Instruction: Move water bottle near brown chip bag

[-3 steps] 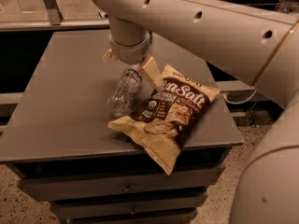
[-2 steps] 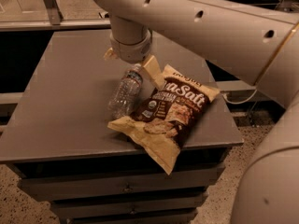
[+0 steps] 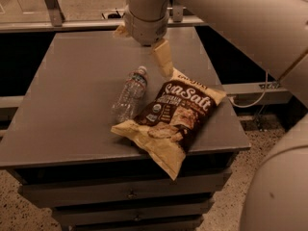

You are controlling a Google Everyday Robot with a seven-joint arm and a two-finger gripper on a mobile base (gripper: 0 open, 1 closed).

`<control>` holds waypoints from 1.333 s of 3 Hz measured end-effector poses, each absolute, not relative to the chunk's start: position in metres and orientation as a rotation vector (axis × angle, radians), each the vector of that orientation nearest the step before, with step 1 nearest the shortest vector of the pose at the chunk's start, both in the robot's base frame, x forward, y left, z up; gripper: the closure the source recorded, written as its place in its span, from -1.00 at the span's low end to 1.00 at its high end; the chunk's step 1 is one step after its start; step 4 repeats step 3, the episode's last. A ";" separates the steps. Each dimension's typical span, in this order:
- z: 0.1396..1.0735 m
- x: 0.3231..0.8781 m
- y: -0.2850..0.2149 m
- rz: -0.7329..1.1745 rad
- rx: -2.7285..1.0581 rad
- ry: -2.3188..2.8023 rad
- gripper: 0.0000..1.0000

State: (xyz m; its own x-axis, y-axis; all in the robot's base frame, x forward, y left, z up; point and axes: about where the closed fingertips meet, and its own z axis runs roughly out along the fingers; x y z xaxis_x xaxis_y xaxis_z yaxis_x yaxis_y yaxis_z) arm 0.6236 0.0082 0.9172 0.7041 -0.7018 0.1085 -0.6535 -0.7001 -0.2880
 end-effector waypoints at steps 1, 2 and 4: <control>0.945 0.645 -0.032 -0.176 -2.394 1.317 -1.00; 0.955 0.656 -0.075 -0.003 -2.038 1.524 -1.00; 0.967 0.652 -0.097 0.103 -1.848 1.586 -1.00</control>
Offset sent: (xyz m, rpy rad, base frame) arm 0.0488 -0.1487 0.0818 1.0329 0.1773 -0.7419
